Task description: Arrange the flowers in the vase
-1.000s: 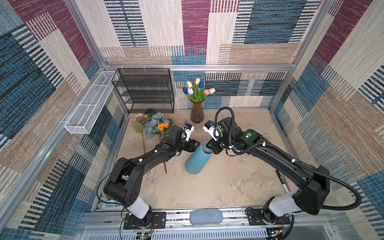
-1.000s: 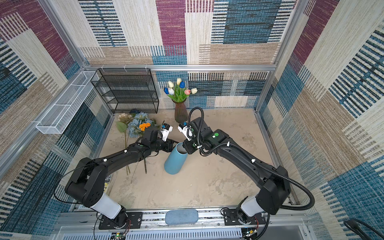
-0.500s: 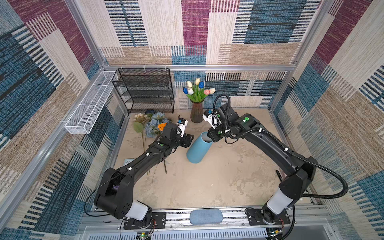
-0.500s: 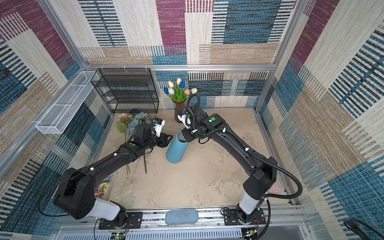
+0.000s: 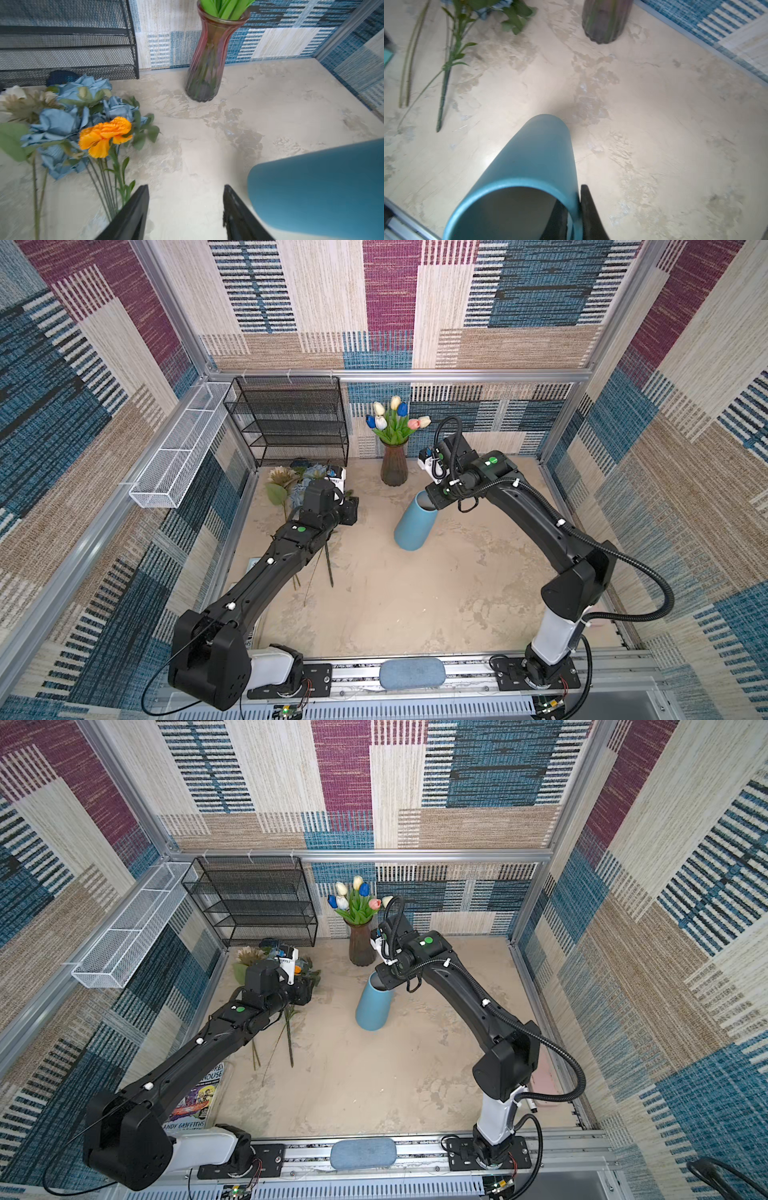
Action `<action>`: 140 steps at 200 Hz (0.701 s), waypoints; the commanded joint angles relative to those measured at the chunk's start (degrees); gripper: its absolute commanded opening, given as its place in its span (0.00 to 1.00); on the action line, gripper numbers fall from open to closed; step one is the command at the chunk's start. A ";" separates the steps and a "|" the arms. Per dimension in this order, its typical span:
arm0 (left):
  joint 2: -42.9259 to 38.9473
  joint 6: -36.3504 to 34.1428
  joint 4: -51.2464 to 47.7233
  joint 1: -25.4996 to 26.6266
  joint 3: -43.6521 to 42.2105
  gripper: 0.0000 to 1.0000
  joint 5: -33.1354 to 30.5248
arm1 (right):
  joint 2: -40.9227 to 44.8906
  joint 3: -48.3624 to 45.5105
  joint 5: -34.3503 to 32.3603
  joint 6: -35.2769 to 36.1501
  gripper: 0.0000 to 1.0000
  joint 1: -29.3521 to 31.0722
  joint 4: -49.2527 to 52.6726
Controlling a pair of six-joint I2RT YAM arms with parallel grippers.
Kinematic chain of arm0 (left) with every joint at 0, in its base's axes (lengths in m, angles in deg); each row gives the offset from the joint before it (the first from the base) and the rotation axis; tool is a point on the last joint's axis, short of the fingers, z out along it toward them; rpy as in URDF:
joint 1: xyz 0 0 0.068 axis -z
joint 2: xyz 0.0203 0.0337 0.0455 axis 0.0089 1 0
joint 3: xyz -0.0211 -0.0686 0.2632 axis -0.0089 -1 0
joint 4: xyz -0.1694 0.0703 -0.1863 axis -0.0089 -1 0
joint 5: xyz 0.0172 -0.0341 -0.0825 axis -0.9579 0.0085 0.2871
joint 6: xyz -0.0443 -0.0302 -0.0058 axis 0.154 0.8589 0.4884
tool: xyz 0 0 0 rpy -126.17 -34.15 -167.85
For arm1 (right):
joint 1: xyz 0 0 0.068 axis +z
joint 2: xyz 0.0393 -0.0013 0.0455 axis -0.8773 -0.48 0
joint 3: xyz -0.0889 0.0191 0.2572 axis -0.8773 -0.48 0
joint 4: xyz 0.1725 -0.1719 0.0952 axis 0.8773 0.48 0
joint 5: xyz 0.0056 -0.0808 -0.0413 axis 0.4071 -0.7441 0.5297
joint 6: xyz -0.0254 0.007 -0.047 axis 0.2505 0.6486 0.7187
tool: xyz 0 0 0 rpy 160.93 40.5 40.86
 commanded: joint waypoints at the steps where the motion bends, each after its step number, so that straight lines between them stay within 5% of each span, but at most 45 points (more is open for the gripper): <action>1: -0.71 1.06 -9.51 -0.18 0.70 0.64 -4.54 | -2.40 3.68 -0.92 0.18 0.00 -0.02 -0.74; 49: -1.72 2.12 -19.13 -0.39 -0.87 0.65 -6.25 | -10.78 13.41 -5.42 -0.13 0.00 -0.13 2.65; 118: -3.18 2.74 -20.19 -0.39 -2.04 0.65 -7.01 | -15.51 18.69 -7.55 -0.24 0.00 -0.11 4.87; 140: -2.17 2.65 -21.25 -0.44 -1.50 0.66 -7.18 | -15.93 18.67 -6.69 0.04 0.27 -0.11 4.78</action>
